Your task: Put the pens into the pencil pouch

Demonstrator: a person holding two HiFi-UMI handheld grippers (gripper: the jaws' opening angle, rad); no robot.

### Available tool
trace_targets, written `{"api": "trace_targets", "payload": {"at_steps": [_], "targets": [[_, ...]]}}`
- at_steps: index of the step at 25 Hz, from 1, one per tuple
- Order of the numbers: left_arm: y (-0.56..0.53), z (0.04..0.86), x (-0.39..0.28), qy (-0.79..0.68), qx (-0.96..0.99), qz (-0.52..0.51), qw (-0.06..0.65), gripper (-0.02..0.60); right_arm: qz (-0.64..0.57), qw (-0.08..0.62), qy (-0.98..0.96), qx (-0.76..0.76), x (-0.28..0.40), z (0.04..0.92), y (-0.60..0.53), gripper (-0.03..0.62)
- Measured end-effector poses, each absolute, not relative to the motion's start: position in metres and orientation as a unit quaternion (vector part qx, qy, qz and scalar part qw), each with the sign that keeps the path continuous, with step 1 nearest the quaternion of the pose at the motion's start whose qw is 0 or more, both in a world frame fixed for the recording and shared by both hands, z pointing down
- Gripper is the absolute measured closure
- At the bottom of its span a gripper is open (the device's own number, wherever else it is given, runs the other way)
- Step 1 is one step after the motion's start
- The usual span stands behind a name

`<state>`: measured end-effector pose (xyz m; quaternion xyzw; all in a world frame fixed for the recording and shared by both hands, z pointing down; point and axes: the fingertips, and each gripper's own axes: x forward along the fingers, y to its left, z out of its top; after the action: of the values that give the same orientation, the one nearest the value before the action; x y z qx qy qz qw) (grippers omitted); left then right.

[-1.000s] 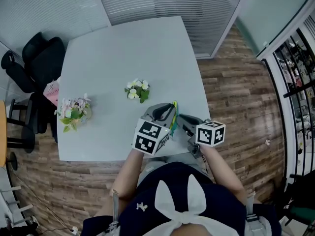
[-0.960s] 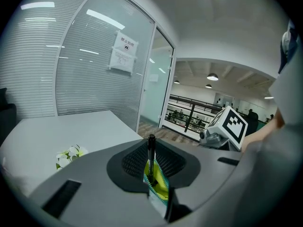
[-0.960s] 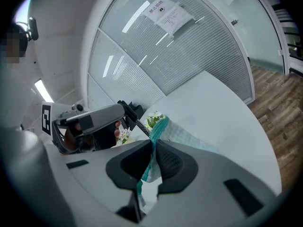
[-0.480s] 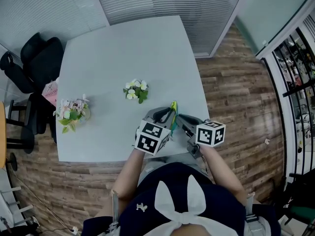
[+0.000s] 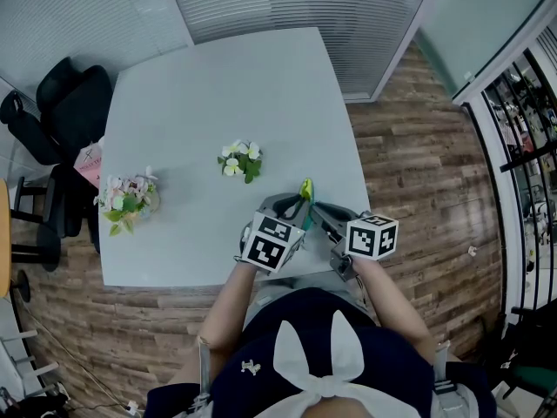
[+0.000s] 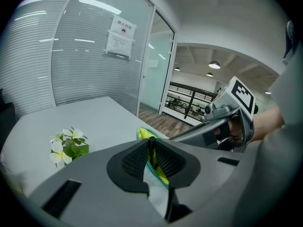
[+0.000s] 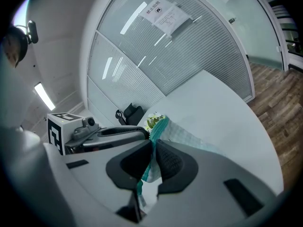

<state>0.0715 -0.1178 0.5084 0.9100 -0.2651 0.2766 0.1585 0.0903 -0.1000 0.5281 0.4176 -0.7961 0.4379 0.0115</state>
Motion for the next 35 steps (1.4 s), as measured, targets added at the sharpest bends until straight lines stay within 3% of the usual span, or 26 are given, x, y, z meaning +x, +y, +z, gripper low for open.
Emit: {"api": "trace_targets", "payload": {"at_steps": [19, 35], "targets": [[-0.116, 0.517, 0.067, -0.254, 0.908, 0.288, 0.167, 0.52, 0.434, 0.019, -0.798, 0.417, 0.087, 0.529, -0.101, 0.556], [-0.133, 0.512, 0.004, -0.338, 0.881, 0.263, 0.202, 0.522, 0.422, 0.052, -0.805, 0.414, 0.071, 0.536, -0.108, 0.556]]}}
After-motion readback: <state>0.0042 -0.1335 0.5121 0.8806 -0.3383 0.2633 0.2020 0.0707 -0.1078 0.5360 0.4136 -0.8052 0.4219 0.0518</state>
